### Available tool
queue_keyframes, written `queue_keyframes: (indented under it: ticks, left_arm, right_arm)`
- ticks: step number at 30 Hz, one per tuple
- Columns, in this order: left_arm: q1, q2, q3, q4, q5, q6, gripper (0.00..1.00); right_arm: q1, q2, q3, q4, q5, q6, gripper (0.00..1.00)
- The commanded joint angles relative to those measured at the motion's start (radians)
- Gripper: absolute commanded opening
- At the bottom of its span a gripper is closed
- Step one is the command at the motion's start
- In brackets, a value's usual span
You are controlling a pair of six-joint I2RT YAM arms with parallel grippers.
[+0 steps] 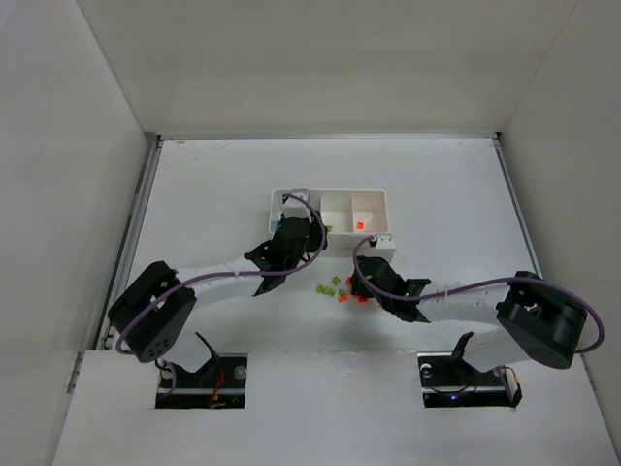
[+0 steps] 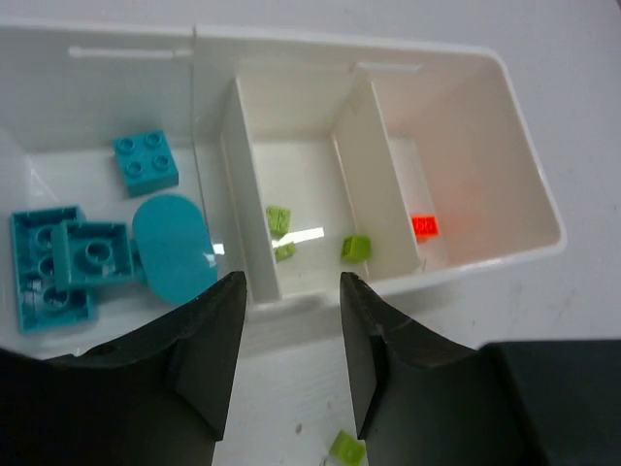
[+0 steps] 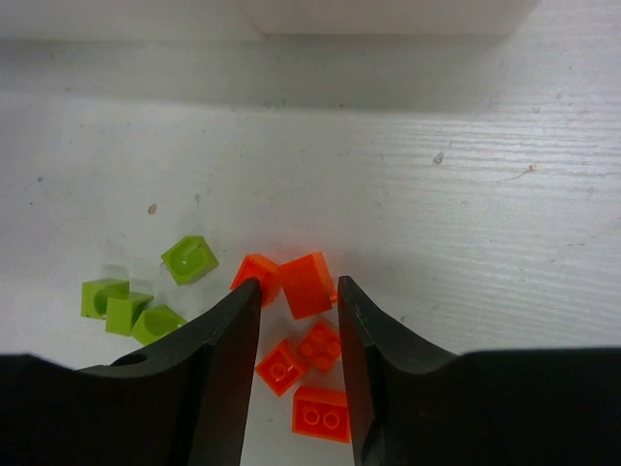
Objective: Sort the legos into containers by color
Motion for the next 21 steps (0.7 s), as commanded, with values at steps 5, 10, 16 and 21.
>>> queue_keyframes:
  ticks: [5, 10, 16, 21]
  left_arm:
    - [-0.076, -0.198, -0.181, -0.029, -0.058, -0.015, 0.40]
    - [-0.108, -0.283, -0.228, -0.095, -0.066, -0.019, 0.40]
    - [-0.143, -0.326, -0.254, -0.127, -0.081, -0.034, 0.40]
    - [-0.145, -0.349, -0.258, -0.139, -0.084, -0.034, 0.40]
  right_arm:
    - [-0.032, -0.001, 0.028, 0.030, 0.030, -0.004, 0.37]
    - [-0.029, -0.001, 0.028, 0.025, 0.030, -0.004, 0.39]
    - [-0.029, -0.004, 0.022, 0.021, 0.020, 0.002, 0.30]
    - [-0.034, -0.076, 0.002, 0.007, 0.028, 0.010, 0.24]
